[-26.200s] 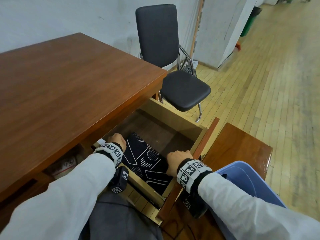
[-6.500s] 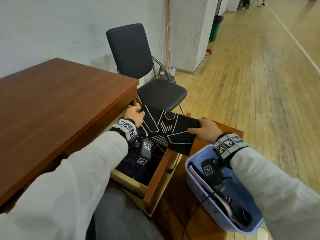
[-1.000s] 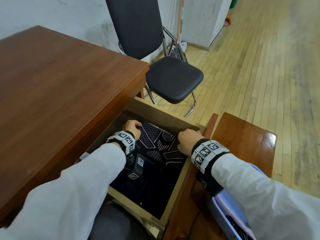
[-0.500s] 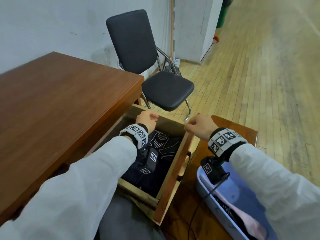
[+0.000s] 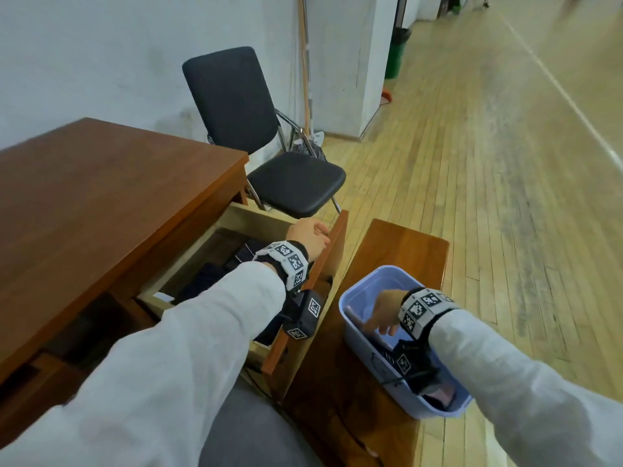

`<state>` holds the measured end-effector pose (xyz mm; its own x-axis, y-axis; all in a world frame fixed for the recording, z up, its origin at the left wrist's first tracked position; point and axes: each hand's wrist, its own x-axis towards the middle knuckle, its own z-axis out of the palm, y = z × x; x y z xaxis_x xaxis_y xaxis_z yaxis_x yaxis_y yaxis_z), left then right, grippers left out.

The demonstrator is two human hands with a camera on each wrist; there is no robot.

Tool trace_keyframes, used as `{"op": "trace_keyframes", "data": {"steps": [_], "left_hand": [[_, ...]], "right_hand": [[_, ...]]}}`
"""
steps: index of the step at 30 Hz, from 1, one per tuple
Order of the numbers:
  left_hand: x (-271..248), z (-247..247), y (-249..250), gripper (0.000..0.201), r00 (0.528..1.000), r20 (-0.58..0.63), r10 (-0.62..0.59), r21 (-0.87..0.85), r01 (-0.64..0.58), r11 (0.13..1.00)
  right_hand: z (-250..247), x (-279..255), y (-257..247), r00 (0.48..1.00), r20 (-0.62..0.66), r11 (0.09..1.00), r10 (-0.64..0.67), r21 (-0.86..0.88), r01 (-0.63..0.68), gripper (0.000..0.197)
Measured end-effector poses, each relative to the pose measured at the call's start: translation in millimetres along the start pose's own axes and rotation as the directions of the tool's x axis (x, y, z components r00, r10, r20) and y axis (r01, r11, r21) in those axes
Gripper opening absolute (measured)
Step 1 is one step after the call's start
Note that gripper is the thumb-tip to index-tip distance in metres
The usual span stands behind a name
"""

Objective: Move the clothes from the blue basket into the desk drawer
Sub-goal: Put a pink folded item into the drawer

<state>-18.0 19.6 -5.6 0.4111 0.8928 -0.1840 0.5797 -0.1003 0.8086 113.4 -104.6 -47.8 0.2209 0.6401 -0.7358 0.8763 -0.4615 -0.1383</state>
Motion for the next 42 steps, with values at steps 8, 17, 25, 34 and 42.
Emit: {"op": "trace_keyframes", "data": {"steps": [8,17,25,34,42], "left_hand": [[-12,2,-2,0.022,0.999,0.047,0.000,0.039,-0.002,0.999],[-14,17,-3,0.035,0.980,0.196,0.021,0.103,-0.042,0.994],[-16,17,4,0.057,0.950,0.299,0.087,-0.007,-0.089,0.996],[-4,-30,0,0.027,0.957,0.143,0.252,-0.058,-0.246,0.968],[12,-75,-19,0.025,0.978,-0.071,0.198,-0.014,-0.200,0.980]], "right_hand": [[16,7,-5,0.980,-0.194,0.988,0.050,-0.131,-0.076,0.069],[-24,-10,2,0.956,-0.285,0.996,0.066,-0.037,-0.080,0.033],[-68,-48,-12,0.840,-0.535,0.987,-0.088,0.068,0.147,0.029],[-80,-40,-39,0.771,-0.612,0.926,-0.177,0.163,0.342,0.026],[-53,1,-24,0.867,-0.481,0.951,-0.130,0.187,0.246,0.021]]}}
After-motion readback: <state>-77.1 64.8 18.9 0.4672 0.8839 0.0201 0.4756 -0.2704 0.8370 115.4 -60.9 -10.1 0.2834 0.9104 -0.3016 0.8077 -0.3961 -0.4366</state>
